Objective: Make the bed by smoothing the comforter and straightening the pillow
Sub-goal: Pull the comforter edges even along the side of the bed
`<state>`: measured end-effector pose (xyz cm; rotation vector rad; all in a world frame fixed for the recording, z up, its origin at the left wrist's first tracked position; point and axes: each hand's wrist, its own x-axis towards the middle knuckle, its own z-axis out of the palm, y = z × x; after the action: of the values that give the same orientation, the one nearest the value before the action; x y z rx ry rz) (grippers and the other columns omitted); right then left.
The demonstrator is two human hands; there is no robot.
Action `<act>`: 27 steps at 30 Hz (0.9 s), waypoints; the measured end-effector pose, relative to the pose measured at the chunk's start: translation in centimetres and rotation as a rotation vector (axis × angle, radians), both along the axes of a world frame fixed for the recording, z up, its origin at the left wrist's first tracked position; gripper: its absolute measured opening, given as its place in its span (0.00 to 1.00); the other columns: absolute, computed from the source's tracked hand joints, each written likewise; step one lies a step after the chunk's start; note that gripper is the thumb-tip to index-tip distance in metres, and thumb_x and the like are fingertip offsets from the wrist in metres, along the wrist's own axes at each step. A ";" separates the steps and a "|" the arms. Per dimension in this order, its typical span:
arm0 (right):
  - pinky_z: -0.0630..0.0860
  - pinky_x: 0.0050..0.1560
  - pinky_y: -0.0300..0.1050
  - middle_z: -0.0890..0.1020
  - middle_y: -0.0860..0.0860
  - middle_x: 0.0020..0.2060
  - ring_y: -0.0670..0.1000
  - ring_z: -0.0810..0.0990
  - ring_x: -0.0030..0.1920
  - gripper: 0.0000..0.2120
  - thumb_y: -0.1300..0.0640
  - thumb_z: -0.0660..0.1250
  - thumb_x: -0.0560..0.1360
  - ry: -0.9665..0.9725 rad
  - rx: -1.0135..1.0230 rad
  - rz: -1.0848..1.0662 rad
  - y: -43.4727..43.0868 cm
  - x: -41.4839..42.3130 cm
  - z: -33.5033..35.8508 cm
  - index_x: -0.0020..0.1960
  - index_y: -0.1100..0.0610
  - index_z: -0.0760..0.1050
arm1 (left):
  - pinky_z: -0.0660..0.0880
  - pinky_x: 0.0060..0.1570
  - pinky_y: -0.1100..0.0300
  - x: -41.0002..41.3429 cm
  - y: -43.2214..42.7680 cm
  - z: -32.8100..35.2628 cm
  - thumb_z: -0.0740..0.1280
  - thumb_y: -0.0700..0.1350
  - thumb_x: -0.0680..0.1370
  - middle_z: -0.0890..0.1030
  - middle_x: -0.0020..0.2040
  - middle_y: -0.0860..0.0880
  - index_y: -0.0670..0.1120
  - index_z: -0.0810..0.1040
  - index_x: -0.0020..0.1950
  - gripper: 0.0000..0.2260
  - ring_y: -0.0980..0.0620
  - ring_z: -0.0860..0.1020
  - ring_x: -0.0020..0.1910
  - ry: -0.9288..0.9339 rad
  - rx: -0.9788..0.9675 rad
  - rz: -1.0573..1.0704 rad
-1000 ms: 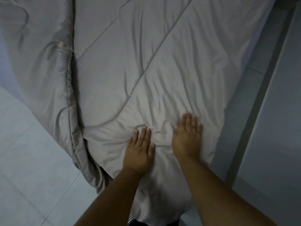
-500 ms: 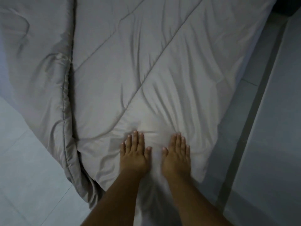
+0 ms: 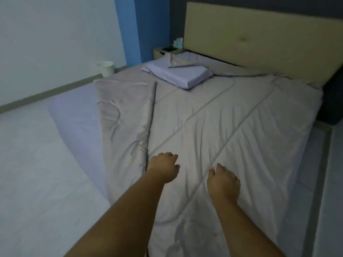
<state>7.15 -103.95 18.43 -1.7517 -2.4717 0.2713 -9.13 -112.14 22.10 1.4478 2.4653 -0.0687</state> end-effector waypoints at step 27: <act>0.64 0.65 0.48 0.77 0.53 0.62 0.53 0.74 0.62 0.20 0.49 0.52 0.79 -0.105 -0.269 0.062 3.0 -54.3 9.2 0.66 0.54 0.72 | 0.64 0.69 0.51 -50.1 2.3 10.9 0.51 0.53 0.83 0.69 0.73 0.48 0.49 0.68 0.73 0.21 0.47 0.66 0.72 0.156 -0.281 -0.228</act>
<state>-47.15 -100.97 27.62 -1.8307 -2.6734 0.5554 -59.19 -109.85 33.04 1.6389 2.2775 -0.5694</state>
